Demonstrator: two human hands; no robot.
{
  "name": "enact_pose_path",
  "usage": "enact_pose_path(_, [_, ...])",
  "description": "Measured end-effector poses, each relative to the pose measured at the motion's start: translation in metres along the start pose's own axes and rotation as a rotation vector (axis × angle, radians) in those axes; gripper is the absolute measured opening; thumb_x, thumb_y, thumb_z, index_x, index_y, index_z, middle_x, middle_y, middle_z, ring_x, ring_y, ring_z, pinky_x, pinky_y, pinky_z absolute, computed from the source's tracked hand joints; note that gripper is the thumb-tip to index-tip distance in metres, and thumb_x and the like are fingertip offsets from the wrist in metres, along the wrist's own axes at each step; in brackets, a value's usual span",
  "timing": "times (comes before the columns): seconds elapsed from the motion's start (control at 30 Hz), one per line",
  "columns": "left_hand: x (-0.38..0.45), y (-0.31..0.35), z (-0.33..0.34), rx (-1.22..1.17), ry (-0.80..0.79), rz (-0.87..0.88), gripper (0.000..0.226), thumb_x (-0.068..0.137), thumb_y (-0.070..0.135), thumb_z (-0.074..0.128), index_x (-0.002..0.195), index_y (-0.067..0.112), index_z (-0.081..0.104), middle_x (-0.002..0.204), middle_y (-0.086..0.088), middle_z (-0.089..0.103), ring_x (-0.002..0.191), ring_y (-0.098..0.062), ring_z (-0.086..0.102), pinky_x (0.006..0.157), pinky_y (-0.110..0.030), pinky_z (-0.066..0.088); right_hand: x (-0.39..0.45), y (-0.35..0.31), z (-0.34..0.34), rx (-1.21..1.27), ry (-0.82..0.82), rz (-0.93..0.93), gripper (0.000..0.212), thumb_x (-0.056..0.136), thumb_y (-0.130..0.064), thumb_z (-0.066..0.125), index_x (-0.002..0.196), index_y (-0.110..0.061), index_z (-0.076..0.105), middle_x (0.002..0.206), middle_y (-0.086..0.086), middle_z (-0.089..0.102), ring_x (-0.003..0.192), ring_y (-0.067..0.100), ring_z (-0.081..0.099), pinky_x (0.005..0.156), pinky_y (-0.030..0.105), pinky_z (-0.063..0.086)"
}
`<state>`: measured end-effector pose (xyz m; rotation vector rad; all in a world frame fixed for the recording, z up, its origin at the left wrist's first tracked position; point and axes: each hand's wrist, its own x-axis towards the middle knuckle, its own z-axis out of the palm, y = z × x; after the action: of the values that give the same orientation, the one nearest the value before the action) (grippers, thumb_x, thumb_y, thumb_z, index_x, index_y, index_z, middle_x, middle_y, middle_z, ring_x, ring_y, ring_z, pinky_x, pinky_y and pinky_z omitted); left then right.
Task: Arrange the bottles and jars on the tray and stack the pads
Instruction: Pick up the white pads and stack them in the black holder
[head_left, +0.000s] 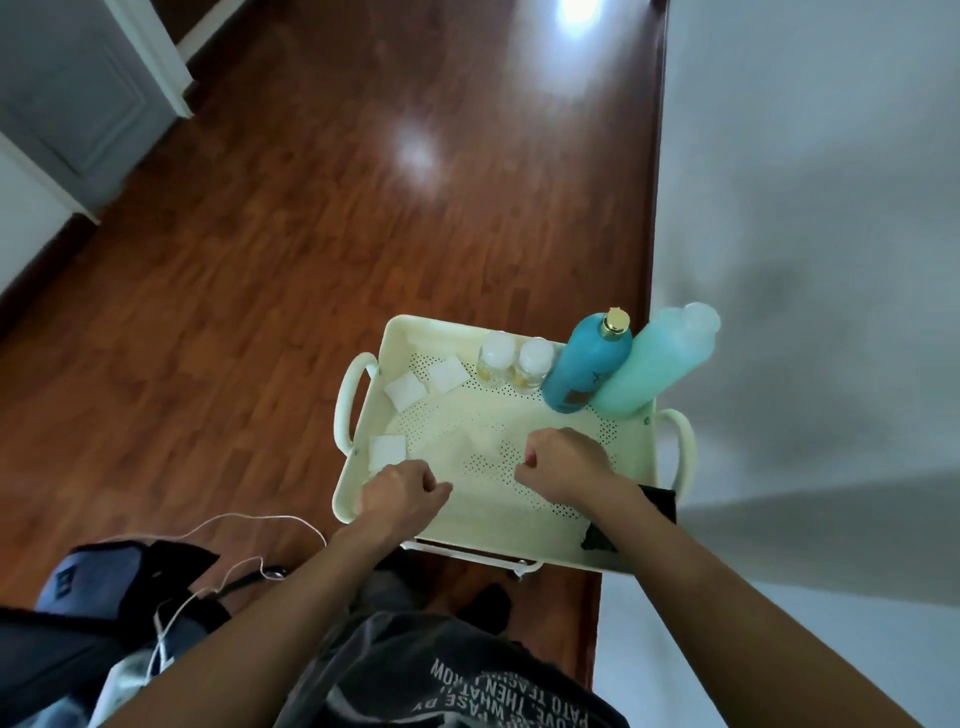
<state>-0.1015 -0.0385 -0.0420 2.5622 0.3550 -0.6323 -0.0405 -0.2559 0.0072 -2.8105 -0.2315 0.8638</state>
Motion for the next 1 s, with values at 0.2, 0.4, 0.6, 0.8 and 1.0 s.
enact_pose_path(0.2, [0.011, -0.037, -0.013, 0.353, -0.016, 0.072, 0.026, 0.096, 0.043, 0.048, 0.106, 0.027, 0.066, 0.103, 0.003, 0.071, 0.095, -0.022, 0.067, 0.077, -0.036, 0.055, 0.035, -0.023, 0.035, 0.067, -0.116, 0.022, 0.026, 0.09, -0.032, 0.055, 0.103, -0.014, 0.069, 0.105, 0.008, 0.072, 0.096, 0.029, 0.066, 0.079, 0.035, 0.054])
enact_pose_path(0.4, [0.021, -0.043, -0.017, 0.619, -0.135, 0.201, 0.026, 0.094, 0.02, 0.054, 0.12, 0.018, 0.055, 0.108, 0.001, 0.069, 0.098, -0.023, 0.068, 0.067, -0.034, 0.048, 0.056, -0.045, 0.056, 0.181, -0.16, 0.018, 0.025, 0.087, -0.03, 0.055, 0.096, -0.013, 0.071, 0.1, 0.005, 0.073, 0.093, 0.027, 0.066, 0.077, 0.034, 0.053])
enact_pose_path(0.6, [0.028, -0.035, -0.022, 0.796, -0.156, 0.272, 0.022, 0.089, 0.003, 0.06, 0.106, 0.016, 0.065, 0.105, -0.002, 0.073, 0.098, -0.026, 0.071, 0.07, -0.034, 0.048, 0.076, -0.068, 0.068, 0.305, -0.142, 0.013, 0.022, 0.088, -0.036, 0.06, 0.092, -0.017, 0.07, 0.093, 0.001, 0.072, 0.085, 0.022, 0.065, 0.076, 0.034, 0.054])
enact_pose_path(0.8, [0.033, -0.036, -0.024, 0.888, -0.197, 0.402, 0.024, 0.092, 0.003, 0.06, 0.111, 0.017, 0.066, 0.112, -0.001, 0.072, 0.102, -0.025, 0.07, 0.081, -0.035, 0.054, 0.093, -0.089, 0.077, 0.373, -0.108, 0.032, 0.022, 0.089, -0.039, 0.065, 0.086, -0.018, 0.071, 0.09, 0.0, 0.073, 0.083, 0.021, 0.065, 0.073, 0.032, 0.052])
enact_pose_path(1.0, [0.034, -0.043, -0.022, 0.897, -0.208, 0.478, 0.026, 0.091, -0.002, 0.057, 0.109, 0.014, 0.068, 0.109, -0.003, 0.073, 0.097, -0.026, 0.072, 0.07, -0.035, 0.051, 0.107, -0.105, 0.085, 0.439, -0.12, 0.069, 0.021, 0.086, -0.044, 0.071, 0.078, -0.026, 0.066, 0.081, -0.005, 0.068, 0.077, 0.016, 0.062, 0.068, 0.028, 0.046])
